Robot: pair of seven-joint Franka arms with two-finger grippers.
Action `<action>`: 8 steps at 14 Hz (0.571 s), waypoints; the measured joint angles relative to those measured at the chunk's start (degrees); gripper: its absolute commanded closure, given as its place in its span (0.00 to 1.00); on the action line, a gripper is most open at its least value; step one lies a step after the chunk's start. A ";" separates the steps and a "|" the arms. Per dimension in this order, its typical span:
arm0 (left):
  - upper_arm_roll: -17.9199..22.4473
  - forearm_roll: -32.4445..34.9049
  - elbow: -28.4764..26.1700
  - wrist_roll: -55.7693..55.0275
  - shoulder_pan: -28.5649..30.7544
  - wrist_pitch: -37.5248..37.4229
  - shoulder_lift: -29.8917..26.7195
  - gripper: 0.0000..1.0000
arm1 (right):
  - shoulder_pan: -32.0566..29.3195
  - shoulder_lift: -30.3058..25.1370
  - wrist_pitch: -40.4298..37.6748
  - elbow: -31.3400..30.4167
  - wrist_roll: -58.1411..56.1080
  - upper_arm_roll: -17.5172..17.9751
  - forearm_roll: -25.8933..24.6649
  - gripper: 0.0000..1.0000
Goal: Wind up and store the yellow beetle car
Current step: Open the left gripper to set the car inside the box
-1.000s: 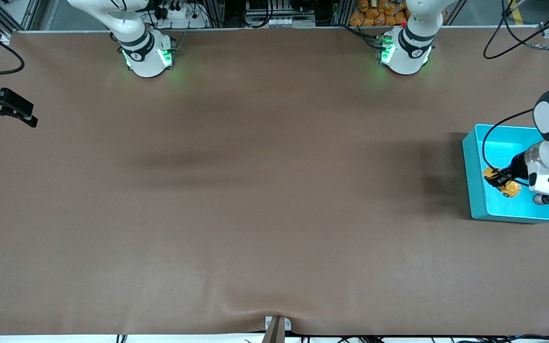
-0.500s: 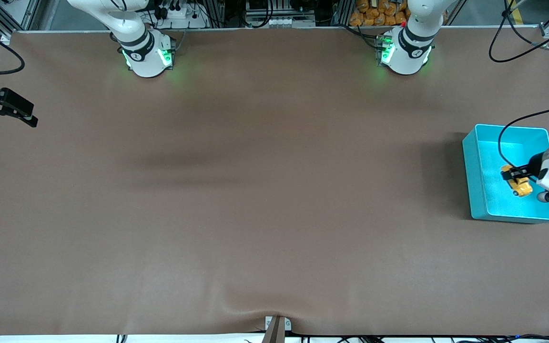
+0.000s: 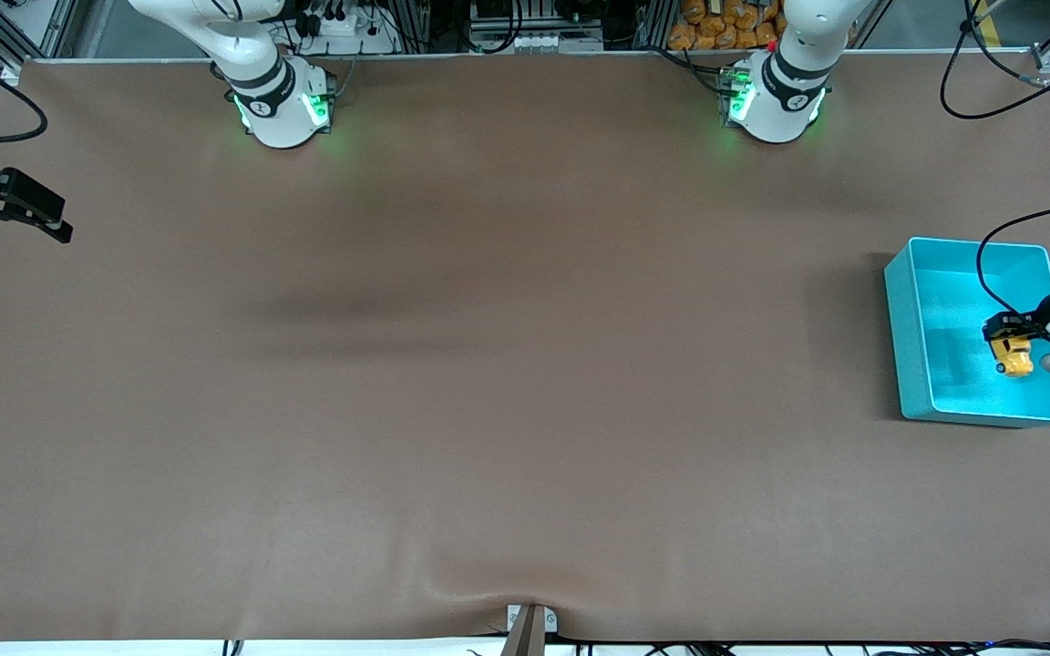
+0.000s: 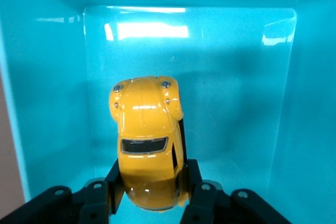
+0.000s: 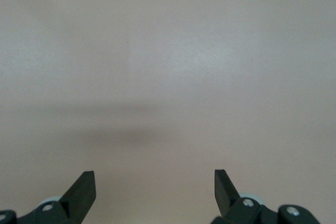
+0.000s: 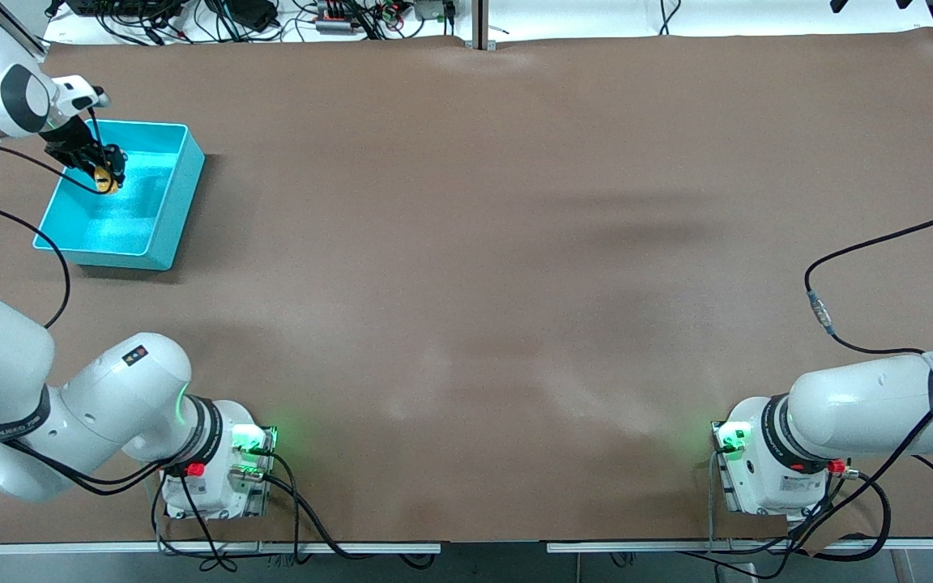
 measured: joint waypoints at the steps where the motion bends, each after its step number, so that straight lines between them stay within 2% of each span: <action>1: -0.07 0.85 -0.22 0.36 -0.01 0.80 0.70 1.00 | 0.00 0.00 -0.01 0.00 0.00 0.00 0.00 0.00; 5: -0.30 3.96 -1.87 0.41 -0.16 2.60 2.76 1.00 | 0.00 0.00 -0.02 0.00 0.00 0.00 0.00 0.00; 6: -0.29 5.08 -2.19 0.41 -0.16 2.69 3.39 0.94 | 0.00 0.00 -0.03 0.00 0.00 0.00 0.00 0.00; 7: -0.29 5.81 -2.41 0.41 -0.16 2.84 4.06 0.52 | 0.00 0.00 -0.04 0.00 0.00 0.00 0.00 0.00; 8: -0.29 6.11 -2.51 0.41 -0.16 3.04 4.62 0.01 | 0.00 0.00 -0.04 0.00 0.00 0.00 0.00 0.00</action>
